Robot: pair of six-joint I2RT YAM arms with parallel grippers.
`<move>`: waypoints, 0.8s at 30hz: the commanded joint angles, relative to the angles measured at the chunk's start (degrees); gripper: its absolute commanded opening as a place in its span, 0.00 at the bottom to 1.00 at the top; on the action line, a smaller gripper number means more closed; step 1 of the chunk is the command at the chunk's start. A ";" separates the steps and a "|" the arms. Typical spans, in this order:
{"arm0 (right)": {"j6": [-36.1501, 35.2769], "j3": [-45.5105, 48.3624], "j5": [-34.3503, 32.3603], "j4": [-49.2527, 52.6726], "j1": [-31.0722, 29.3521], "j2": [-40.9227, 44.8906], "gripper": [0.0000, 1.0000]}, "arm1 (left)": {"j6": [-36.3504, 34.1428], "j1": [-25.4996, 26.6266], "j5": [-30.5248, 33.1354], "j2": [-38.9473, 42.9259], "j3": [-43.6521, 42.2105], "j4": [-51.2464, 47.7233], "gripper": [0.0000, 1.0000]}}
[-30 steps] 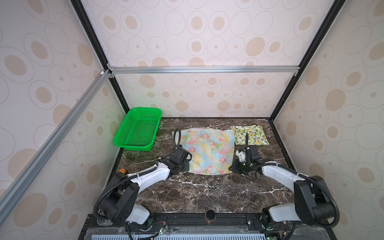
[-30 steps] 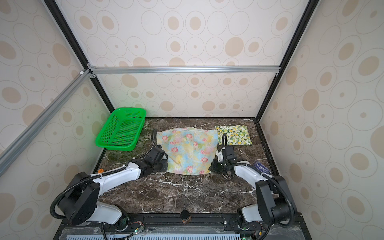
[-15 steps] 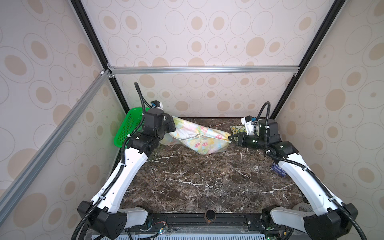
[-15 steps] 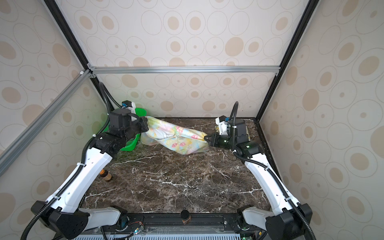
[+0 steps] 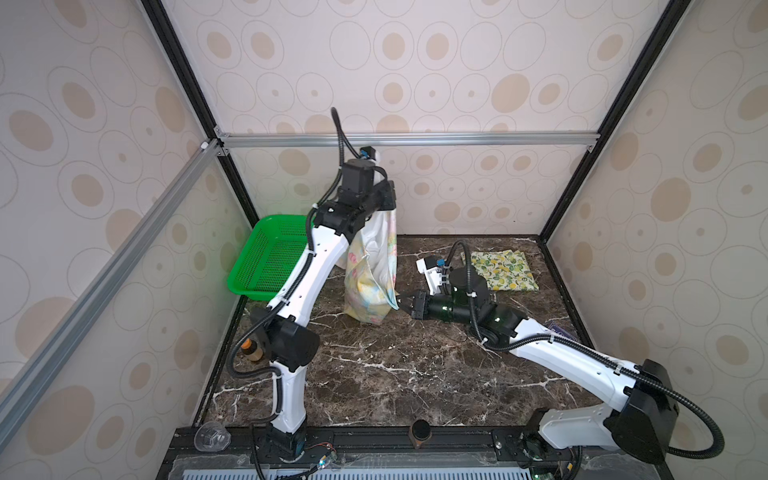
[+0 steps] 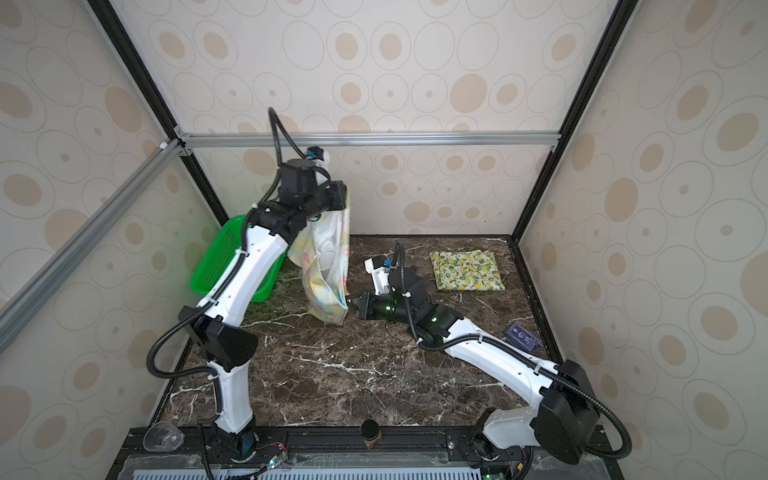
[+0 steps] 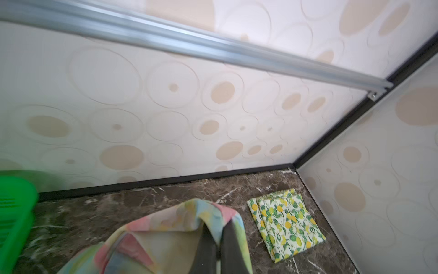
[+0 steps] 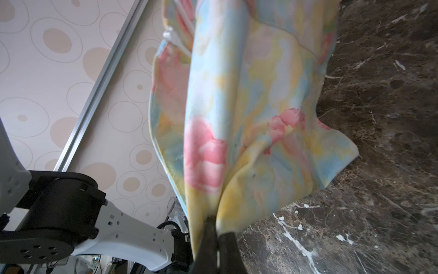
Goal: Fold and stack the skirts
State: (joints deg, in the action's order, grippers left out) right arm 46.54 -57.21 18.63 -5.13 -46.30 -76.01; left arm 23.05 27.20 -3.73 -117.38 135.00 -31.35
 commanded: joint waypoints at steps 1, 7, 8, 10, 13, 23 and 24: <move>4.84 6.77 -0.18 0.13 -4.43 0.27 0.00 | -1.73 5.36 -2.66 -5.16 2.67 8.04 0.00; 8.07 16.94 -8.65 2.62 -5.62 9.70 0.47 | 3.10 12.89 -10.15 -10.30 -10.76 19.00 0.00; 6.97 16.93 -10.73 5.72 -5.59 12.63 0.53 | 4.14 13.53 -11.14 -11.01 -12.23 20.68 0.00; 4.47 15.58 -14.63 12.88 -5.58 17.64 0.59 | 5.62 14.09 -13.91 -12.15 -13.74 22.70 0.05; 1.42 13.14 -19.97 22.21 -5.48 23.01 0.63 | 7.41 14.14 -15.85 -11.58 -16.50 23.57 0.46; -9.65 7.48 -20.34 32.91 10.97 22.28 0.69 | 11.14 9.60 -12.37 13.39 -50.53 25.59 0.51; -10.10 8.33 -19.15 31.46 13.45 21.33 0.69 | 11.74 9.24 -11.69 14.95 -53.95 25.18 0.51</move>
State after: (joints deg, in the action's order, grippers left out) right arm 39.86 -49.89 -3.11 23.05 -37.58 -52.40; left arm 32.32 37.85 -17.50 -106.96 86.87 -7.68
